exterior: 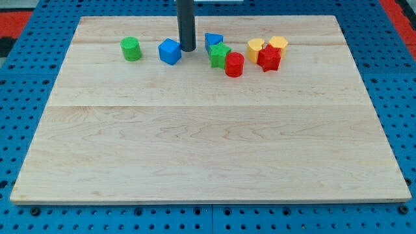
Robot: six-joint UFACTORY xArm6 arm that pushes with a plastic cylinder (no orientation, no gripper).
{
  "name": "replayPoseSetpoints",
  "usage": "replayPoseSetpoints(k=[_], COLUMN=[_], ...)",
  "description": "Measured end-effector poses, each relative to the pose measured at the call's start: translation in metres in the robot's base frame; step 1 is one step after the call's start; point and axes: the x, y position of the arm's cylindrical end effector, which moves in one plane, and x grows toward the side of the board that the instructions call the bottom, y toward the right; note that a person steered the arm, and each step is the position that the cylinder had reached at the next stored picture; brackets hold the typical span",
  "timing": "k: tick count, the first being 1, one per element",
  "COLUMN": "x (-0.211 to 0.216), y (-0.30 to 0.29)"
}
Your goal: Move the blue triangle slightly left
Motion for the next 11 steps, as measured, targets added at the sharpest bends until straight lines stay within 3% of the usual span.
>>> replayPoseSetpoints(k=[2, 4, 6, 9, 11], x=[0.002, -0.042, -0.08, -0.005, -0.008], y=[-0.058, -0.019, 0.107, 0.076, 0.015])
